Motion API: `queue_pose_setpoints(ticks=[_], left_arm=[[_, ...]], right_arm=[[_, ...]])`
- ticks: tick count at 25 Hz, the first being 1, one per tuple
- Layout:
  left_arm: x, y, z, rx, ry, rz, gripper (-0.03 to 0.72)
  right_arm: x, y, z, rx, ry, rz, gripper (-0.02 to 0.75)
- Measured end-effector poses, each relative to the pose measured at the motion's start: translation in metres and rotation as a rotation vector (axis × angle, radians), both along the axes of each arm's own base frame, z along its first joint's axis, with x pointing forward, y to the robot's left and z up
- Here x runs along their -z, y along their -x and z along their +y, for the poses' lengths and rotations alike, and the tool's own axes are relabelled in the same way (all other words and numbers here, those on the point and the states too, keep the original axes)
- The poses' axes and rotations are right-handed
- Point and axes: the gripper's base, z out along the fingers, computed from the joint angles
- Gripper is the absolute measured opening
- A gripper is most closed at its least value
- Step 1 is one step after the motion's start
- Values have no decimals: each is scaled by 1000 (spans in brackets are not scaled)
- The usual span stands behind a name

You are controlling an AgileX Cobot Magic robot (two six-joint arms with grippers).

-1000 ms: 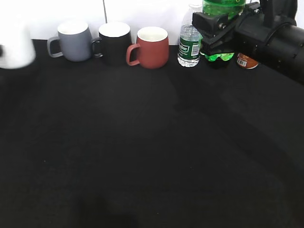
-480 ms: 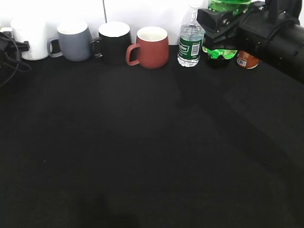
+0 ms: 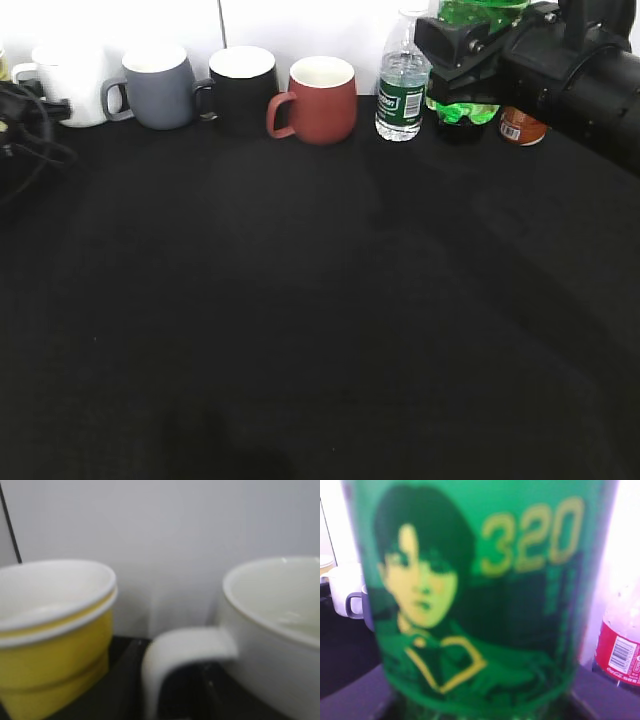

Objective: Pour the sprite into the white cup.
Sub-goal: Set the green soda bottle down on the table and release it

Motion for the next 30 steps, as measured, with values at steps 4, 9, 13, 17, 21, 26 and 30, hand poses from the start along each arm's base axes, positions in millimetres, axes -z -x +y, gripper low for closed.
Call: queue_pose_setpoints(ticks=[4, 9, 13, 17, 21, 26, 30], left_arm=[[-22, 59, -4, -20, 11, 65, 272], [-94, 164, -41, 137, -35, 44, 272], [-123, 205, -80, 304, -39, 58, 272], [-136, 222, -120, 469, -53, 24, 272], [-135, 227, -134, 526, -55, 32, 272], [-135, 227, -134, 527, -55, 38, 272], [-135, 227, -134, 527, -55, 38, 272]], right_arm=[[0, 0, -1, 9, -9, 4, 393], [0, -12, -28, 259, -38, 17, 393], [1, -29, -98, 525, -10, 17, 393], [38, -47, -159, 723, -13, 43, 393], [90, -93, -166, 725, 4, 57, 387], [137, -143, -167, 723, -19, 65, 387], [145, -155, -173, 722, -15, 53, 389]])
